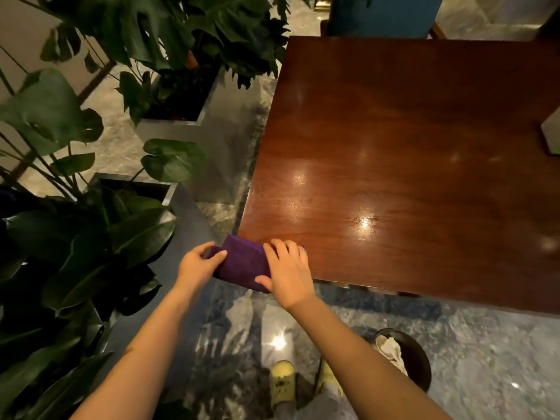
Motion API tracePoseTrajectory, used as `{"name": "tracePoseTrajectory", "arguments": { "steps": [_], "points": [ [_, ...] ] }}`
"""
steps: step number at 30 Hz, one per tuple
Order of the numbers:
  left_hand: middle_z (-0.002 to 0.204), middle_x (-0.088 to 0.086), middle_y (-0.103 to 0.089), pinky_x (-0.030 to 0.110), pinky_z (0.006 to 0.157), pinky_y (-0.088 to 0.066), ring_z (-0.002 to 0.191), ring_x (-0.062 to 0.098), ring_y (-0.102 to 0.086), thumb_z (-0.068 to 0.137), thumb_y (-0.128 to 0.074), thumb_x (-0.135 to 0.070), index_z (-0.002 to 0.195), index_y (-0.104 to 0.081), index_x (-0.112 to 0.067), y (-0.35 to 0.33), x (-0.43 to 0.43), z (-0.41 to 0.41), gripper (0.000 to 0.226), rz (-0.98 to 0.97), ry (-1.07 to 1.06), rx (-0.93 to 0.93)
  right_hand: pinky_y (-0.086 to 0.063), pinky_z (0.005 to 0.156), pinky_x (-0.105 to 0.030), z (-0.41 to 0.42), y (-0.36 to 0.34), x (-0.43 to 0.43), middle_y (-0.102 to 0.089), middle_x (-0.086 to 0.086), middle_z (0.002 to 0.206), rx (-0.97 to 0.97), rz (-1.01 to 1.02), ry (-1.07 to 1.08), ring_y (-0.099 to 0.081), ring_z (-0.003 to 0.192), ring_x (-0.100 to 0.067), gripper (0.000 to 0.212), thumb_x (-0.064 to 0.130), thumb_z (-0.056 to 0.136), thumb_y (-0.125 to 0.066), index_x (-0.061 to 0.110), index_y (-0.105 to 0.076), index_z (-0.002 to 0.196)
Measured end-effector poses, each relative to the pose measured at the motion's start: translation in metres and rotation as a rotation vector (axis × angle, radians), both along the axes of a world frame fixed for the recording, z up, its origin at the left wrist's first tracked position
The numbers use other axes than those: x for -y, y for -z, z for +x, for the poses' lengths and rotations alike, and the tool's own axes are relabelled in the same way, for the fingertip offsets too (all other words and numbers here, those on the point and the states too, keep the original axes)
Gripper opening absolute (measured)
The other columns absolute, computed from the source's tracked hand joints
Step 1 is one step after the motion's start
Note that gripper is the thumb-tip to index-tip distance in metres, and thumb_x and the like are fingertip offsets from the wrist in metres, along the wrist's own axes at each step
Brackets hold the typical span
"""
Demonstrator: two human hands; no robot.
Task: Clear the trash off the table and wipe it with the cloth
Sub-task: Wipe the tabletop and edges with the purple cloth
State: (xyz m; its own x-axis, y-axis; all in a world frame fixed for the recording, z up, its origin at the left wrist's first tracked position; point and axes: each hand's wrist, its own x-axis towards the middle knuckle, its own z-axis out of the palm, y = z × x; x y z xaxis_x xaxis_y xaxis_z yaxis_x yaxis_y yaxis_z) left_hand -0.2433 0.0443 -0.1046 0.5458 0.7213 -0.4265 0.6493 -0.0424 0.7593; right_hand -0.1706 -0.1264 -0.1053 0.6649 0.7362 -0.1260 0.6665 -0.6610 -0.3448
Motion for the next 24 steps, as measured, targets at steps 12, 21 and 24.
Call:
{"name": "tracePoseTrajectory", "arguments": {
  "steps": [12,21,24],
  "points": [
    [0.101,0.009,-0.066,0.026,0.076,-0.046,0.084,0.016,-0.061,0.084,-0.067,-0.014,0.112,-0.063,-0.001,-0.036,0.018,0.031,0.031,-0.157,0.273,-0.074,-0.035,0.095,-0.038,0.027,-0.014,0.024,-0.057,-0.005,0.118,-0.127,-0.065,0.094,-0.042,0.115,-0.027,0.046,0.044,0.082,-0.063,0.018,-0.056,0.119],
    [0.090,0.006,-0.062,0.010,0.051,-0.050,0.067,0.007,-0.060,0.090,-0.059,-0.012,0.106,-0.057,-0.010,-0.077,0.081,0.092,0.017,-0.331,0.441,0.115,-0.045,0.067,-0.023,0.082,-0.076,0.118,-0.061,-0.003,0.085,-0.675,0.437,0.529,-0.056,0.079,-0.016,0.026,0.013,0.074,-0.076,0.006,-0.065,0.096],
    [0.090,0.006,-0.058,0.011,0.051,-0.050,0.071,0.011,-0.057,0.089,-0.059,-0.008,0.095,-0.057,-0.011,-0.092,0.114,0.119,0.008,-0.367,0.454,0.209,-0.048,0.060,-0.012,0.090,-0.094,0.155,-0.063,0.001,0.084,-0.690,0.620,0.695,-0.059,0.076,-0.010,0.030,0.007,0.075,-0.075,0.009,-0.061,0.102]
  ]
}}
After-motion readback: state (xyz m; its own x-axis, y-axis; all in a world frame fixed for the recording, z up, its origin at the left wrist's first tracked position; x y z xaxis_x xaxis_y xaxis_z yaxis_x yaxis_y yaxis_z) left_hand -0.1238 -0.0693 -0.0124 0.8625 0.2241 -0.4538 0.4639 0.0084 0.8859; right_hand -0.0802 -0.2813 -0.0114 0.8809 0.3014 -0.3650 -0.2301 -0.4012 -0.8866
